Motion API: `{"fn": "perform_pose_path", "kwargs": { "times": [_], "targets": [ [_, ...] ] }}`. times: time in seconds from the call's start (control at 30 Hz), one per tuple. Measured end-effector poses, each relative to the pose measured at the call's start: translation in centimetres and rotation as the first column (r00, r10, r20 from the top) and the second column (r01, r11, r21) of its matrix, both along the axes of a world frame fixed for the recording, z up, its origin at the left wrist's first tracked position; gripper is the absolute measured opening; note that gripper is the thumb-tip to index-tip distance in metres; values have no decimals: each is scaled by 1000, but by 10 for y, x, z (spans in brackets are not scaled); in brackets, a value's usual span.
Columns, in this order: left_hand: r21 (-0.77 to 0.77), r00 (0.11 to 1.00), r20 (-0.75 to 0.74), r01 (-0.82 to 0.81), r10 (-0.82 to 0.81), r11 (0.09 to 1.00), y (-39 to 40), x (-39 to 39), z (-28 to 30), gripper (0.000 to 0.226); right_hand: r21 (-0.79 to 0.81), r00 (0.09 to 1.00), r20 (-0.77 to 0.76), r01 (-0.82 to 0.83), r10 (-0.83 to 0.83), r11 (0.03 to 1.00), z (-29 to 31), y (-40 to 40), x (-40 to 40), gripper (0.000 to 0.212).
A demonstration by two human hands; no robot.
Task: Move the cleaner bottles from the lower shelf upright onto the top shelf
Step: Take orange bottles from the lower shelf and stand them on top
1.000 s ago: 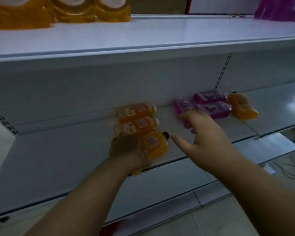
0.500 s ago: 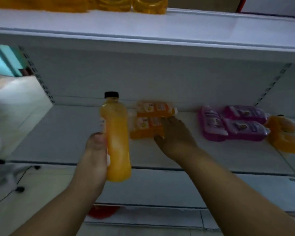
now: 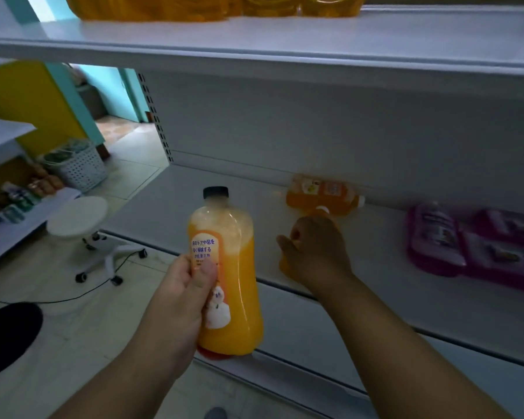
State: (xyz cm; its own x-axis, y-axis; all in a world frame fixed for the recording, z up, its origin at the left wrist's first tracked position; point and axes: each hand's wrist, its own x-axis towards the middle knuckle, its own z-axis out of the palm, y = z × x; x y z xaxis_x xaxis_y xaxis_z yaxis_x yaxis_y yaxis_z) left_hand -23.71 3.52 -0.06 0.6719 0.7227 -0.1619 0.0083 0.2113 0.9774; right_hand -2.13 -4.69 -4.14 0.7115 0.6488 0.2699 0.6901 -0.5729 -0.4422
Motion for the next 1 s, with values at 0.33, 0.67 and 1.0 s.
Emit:
{"fn": "perform_pose_path", "kwargs": {
  "times": [0.33,0.67,1.0],
  "targets": [
    [-7,996,22,89,-89,996,25,2,2,67,-454,898,-301,161,-321,876,26,7,12,125],
    [83,975,-3,222,-223,971,83,-25,-14,74,151,924,-261,325,-280,933,36,-9,-85,115],
    [379,964,95,195,-247,905,59,-23,34,88,535,968,-213,231,-135,813,122,-72,-172,120]
  ]
}}
